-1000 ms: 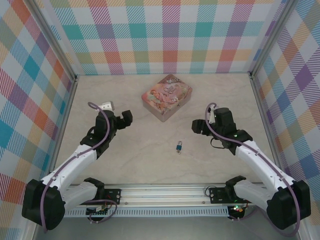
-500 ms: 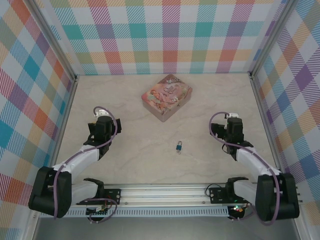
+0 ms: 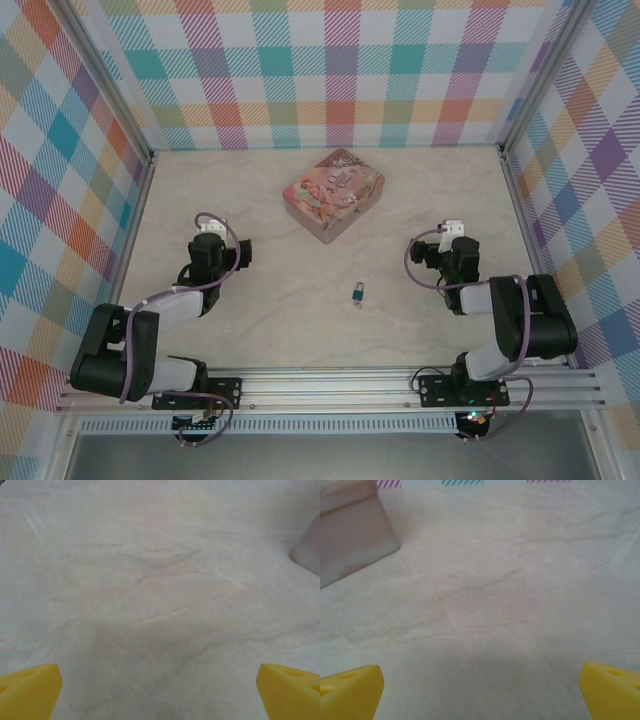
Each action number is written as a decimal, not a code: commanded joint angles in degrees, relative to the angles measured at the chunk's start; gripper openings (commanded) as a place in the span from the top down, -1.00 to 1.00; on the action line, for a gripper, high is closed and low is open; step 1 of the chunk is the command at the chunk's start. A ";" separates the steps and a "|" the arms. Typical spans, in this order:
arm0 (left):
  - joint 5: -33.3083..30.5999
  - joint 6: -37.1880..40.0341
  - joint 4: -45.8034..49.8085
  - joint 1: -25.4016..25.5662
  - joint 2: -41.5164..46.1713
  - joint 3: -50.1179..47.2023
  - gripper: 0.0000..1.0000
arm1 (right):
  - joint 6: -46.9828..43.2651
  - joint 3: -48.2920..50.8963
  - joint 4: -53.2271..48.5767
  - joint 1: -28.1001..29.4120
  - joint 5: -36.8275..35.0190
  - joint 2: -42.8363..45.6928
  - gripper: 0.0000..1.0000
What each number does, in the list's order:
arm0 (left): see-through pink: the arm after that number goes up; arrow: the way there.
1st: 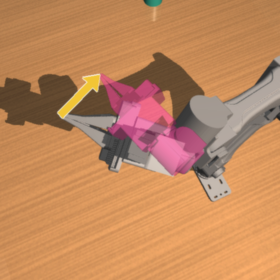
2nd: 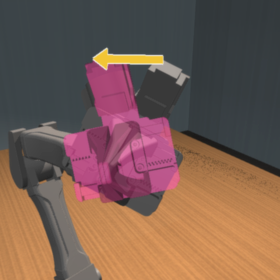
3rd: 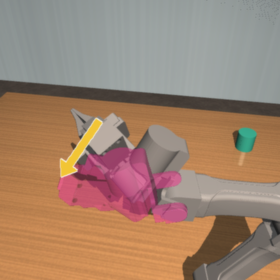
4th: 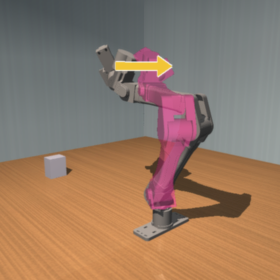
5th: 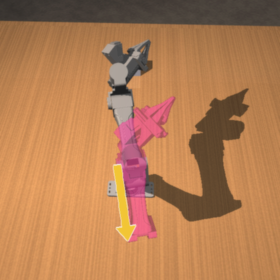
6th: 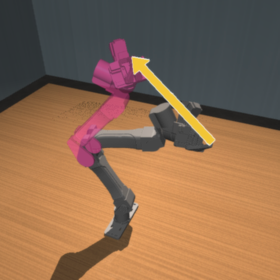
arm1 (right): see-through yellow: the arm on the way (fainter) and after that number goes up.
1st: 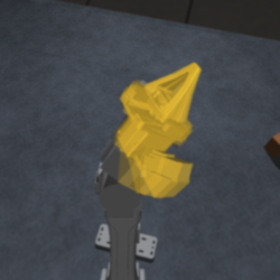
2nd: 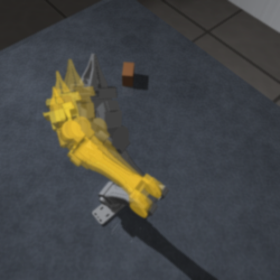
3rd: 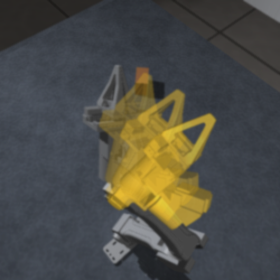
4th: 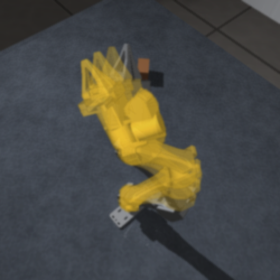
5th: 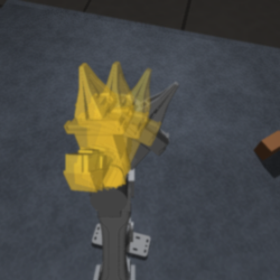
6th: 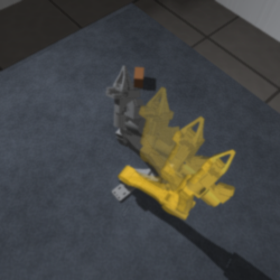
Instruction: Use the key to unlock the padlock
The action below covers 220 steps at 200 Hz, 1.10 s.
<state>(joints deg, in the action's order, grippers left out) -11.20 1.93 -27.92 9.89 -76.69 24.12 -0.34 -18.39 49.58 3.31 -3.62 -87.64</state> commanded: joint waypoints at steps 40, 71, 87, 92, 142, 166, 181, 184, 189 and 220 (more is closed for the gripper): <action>6.01 2.82 -16.85 -3.50 -9.68 -0.66 -1.00 | 1.24 -4.98 -1.69 -3.31 4.94 -0.40 -0.99; 7.92 1.41 -19.60 -5.23 -12.84 -0.75 -1.00 | 1.15 -4.99 -1.59 -3.31 4.84 -0.43 -0.99; 6.75 -0.37 -18.55 -6.20 -13.13 -0.09 -1.00 | 1.13 -4.94 -1.59 -3.25 4.76 -0.41 -0.99; 6.82 -0.39 -19.58 -6.24 -13.29 -0.37 -1.00 | 1.13 -4.98 -1.59 -3.27 4.67 -0.42 -0.99; 6.77 -0.42 -19.21 -6.22 -13.23 -0.29 -1.00 | 1.04 -4.99 -1.59 -3.15 4.56 -0.38 -0.99; 6.74 -0.33 -19.24 -6.29 -13.22 -0.30 -1.00 | 1.05 -4.99 -1.62 -3.17 4.66 -0.42 -0.99; 6.78 -0.27 -19.22 -6.24 -13.20 -0.30 -1.00 | 0.99 -5.10 -1.76 -3.22 4.72 -0.43 -0.99; 6.78 -0.29 -19.27 -6.26 -13.22 -0.28 -1.00 | 0.98 -5.08 -1.85 -3.17 4.76 -0.43 -0.99; 6.78 -0.28 -19.30 -6.29 -13.20 -0.29 -1.00 | 1.00 -5.07 -1.78 -3.19 4.75 -0.43 -0.99; 6.73 -0.35 -19.29 -6.24 -13.19 -0.30 -1.00 | 1.01 -5.07 -1.77 -3.17 4.76 -0.39 -1.00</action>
<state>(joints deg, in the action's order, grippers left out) -4.97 2.35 -45.41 4.21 -89.80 23.44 0.43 -22.87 47.48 0.01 -0.12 -88.09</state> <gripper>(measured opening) 0.999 0.997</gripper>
